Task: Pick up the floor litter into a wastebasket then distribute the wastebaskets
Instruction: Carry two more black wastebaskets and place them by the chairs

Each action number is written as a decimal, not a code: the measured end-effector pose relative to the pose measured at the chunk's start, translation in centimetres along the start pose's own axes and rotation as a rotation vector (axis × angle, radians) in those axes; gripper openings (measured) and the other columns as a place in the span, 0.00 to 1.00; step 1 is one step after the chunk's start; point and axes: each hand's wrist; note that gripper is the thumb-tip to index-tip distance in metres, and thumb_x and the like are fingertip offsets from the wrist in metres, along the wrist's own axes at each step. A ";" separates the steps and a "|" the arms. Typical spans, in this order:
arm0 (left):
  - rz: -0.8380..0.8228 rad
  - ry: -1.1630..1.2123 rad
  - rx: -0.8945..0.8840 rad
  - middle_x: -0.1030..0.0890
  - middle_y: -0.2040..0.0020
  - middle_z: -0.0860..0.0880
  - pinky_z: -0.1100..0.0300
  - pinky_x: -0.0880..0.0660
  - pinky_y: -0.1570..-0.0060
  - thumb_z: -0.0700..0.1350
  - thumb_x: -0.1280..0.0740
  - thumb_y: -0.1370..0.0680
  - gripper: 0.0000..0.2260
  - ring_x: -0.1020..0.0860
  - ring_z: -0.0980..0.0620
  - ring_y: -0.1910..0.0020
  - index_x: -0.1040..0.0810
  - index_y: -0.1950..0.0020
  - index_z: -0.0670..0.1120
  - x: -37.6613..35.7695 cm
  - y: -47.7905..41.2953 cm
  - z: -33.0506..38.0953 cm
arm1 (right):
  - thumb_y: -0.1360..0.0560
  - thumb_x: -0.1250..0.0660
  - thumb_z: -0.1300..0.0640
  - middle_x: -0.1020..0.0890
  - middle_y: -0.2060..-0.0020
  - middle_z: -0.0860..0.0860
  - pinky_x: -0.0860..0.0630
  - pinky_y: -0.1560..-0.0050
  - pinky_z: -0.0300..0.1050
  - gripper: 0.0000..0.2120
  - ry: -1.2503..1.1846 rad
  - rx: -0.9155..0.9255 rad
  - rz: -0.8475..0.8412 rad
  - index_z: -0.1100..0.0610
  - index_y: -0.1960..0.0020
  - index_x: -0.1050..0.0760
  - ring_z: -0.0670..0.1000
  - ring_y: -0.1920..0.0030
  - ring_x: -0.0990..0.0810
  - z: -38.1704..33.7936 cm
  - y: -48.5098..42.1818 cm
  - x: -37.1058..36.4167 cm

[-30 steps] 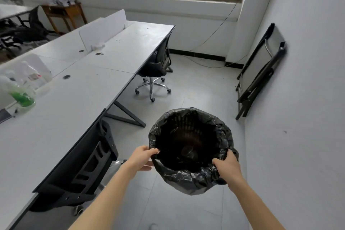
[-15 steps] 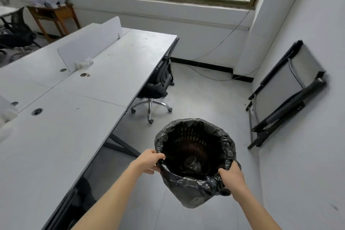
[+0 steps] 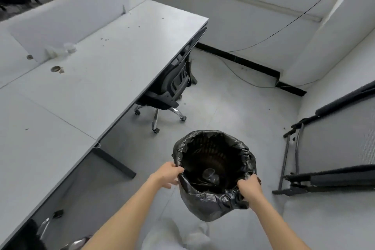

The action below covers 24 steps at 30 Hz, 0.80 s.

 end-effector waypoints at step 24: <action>0.158 0.195 0.304 0.24 0.57 0.48 0.60 0.33 0.65 0.47 0.40 0.25 0.03 0.21 0.48 0.61 0.28 0.58 0.51 4.0 -32.4 19.3 | 0.21 0.40 0.61 0.27 0.35 0.65 0.29 0.50 0.53 0.31 0.543 -0.031 -0.080 0.62 0.22 0.49 0.66 0.38 0.26 -28.4 -40.9 2.5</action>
Point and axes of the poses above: each hand's wrist, its own y-axis away from the middle knuckle, its own x-axis out of the back of the hand, z = x × y
